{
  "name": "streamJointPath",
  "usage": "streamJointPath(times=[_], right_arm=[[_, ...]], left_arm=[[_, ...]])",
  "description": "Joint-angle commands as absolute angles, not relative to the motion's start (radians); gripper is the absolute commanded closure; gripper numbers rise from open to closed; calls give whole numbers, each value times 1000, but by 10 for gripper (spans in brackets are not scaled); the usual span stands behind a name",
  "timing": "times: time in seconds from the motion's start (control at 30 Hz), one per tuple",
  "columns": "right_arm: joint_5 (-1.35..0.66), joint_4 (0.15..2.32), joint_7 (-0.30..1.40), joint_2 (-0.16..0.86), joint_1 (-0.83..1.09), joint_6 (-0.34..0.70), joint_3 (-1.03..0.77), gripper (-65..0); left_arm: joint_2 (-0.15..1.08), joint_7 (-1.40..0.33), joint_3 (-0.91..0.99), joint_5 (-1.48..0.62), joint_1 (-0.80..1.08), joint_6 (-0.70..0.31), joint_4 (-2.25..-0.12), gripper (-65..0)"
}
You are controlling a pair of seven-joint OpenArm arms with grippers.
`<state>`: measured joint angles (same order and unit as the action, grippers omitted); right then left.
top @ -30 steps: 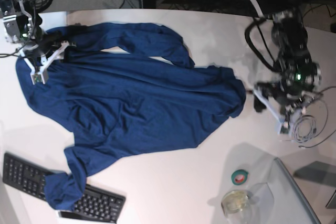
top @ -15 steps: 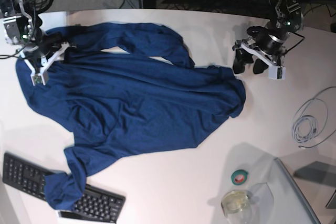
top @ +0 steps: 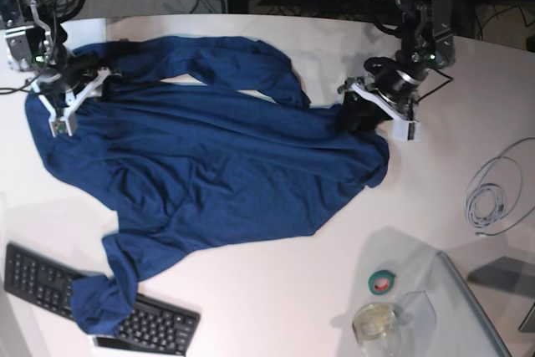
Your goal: Layout the t-shirt on the table in an organized manner, then fold the t-shirt properly
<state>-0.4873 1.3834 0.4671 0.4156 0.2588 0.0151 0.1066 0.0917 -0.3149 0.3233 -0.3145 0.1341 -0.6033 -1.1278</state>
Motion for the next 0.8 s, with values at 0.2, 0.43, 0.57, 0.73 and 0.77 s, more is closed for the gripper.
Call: streamJointPath(times=[0.2, 0.43, 0.57, 0.73, 0.77], right_arm=[[-483, 1386, 466, 432, 240, 7, 102, -279], [-483, 1388, 466, 430, 217, 7, 102, -279], [-483, 1394, 469, 429, 189, 7, 102, -279], [-483, 1411, 533, 429, 166, 7, 102, -279], [-483, 1422, 538, 429, 166, 7, 102, -279]], left_arm=[[166, -452, 294, -223, 114, -506, -1337, 0], [176, -774, 275, -56, -2, -481, -1612, 0], [173, -845, 183, -1, -94, -478, -1563, 0], [168, -845, 73, 18, -185, -476, -1383, 0], [156, -845, 70, 19, -200, -476, -1349, 0]])
